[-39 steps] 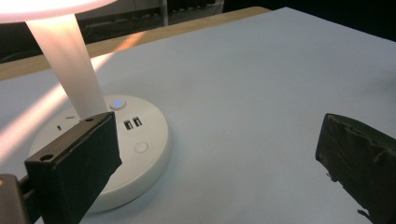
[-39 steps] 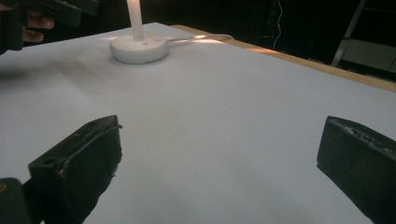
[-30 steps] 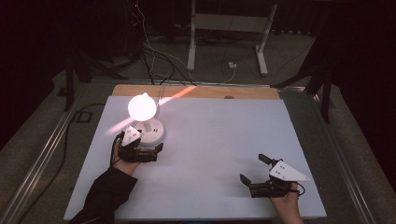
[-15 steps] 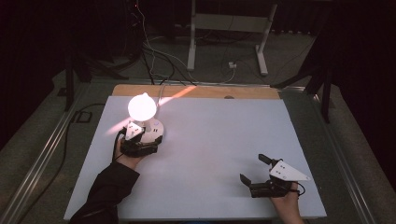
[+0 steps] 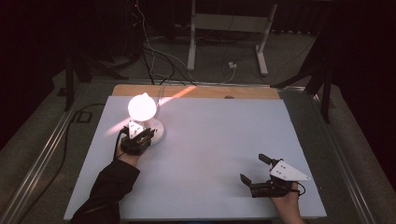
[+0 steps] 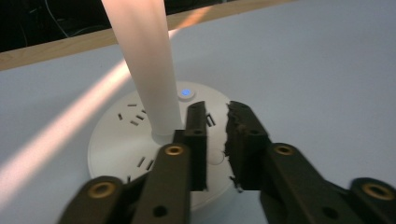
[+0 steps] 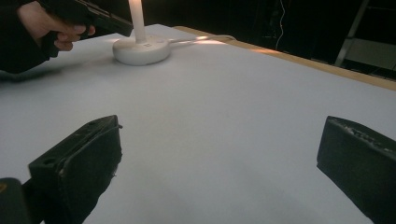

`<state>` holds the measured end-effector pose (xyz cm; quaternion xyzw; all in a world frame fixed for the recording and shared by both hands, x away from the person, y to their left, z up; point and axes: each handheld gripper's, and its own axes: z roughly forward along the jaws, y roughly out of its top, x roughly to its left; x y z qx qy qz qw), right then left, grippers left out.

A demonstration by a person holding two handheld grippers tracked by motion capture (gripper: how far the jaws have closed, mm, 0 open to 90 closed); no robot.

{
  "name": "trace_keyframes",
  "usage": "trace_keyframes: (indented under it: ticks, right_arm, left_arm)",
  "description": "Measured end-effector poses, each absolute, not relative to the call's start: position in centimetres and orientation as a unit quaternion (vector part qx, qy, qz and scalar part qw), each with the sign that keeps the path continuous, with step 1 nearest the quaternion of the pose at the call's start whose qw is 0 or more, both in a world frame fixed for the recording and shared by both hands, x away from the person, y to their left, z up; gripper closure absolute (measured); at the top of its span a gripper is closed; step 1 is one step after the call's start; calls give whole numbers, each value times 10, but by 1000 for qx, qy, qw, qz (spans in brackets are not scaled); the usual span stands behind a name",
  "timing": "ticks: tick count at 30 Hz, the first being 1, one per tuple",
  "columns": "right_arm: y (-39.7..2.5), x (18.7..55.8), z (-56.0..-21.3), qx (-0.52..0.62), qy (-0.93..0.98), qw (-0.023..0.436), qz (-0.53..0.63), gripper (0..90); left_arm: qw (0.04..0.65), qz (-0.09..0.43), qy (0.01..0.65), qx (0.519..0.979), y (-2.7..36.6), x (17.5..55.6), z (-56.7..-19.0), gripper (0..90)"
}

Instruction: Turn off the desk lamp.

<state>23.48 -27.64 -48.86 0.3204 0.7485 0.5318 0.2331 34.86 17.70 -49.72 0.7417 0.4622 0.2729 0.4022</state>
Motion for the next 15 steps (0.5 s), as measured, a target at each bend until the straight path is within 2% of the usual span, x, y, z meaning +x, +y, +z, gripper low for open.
trace_keyframes:
  ticks: [3,15]
  right_arm:
    - [-276,235,-489,321,749,232,531,0]
    - [-276,235,-489,319,751,231,530,0]
  left_arm:
    - [398,268,461,747,176,351,-500,897]
    - [389,254,468,752,177,359,-507,900]
